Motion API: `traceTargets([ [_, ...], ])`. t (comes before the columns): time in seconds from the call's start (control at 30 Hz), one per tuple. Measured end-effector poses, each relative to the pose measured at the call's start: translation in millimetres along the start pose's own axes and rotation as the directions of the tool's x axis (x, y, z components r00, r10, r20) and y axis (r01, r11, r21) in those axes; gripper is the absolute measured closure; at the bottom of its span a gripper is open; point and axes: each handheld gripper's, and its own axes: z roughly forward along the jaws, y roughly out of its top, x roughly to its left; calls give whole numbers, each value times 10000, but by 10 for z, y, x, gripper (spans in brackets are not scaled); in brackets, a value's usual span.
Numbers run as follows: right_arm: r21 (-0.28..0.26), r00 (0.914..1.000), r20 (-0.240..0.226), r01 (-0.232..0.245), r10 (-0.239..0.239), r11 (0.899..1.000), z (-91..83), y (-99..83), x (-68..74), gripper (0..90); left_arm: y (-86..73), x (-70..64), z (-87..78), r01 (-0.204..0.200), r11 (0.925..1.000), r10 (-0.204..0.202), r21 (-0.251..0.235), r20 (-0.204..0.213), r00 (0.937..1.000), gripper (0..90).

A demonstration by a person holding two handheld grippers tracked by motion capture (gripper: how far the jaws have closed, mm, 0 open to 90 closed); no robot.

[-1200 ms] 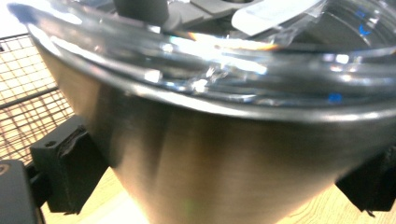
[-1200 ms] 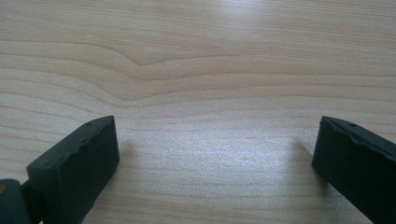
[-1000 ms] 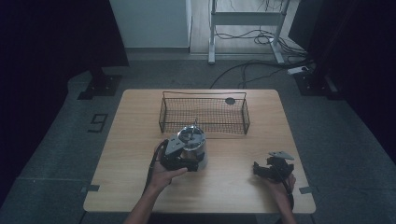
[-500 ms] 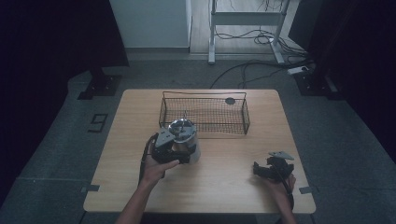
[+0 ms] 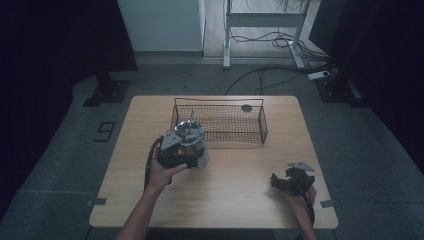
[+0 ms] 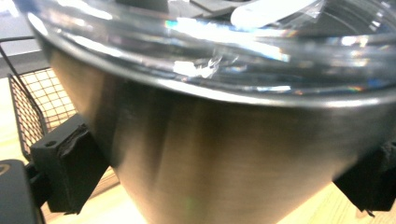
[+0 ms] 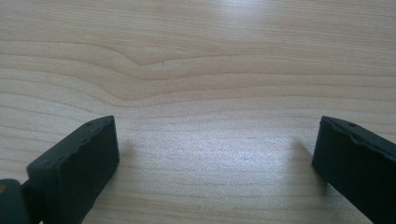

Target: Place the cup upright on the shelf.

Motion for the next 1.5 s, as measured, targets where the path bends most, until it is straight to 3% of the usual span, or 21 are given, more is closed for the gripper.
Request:
traceTargets([
  [1.5, 17, 10000, -7, 6, -6, 10000, -1, 1, -1, 1, 411, 324, 149, 294, 9995, -303, -151, -652, 9974, 43],
])
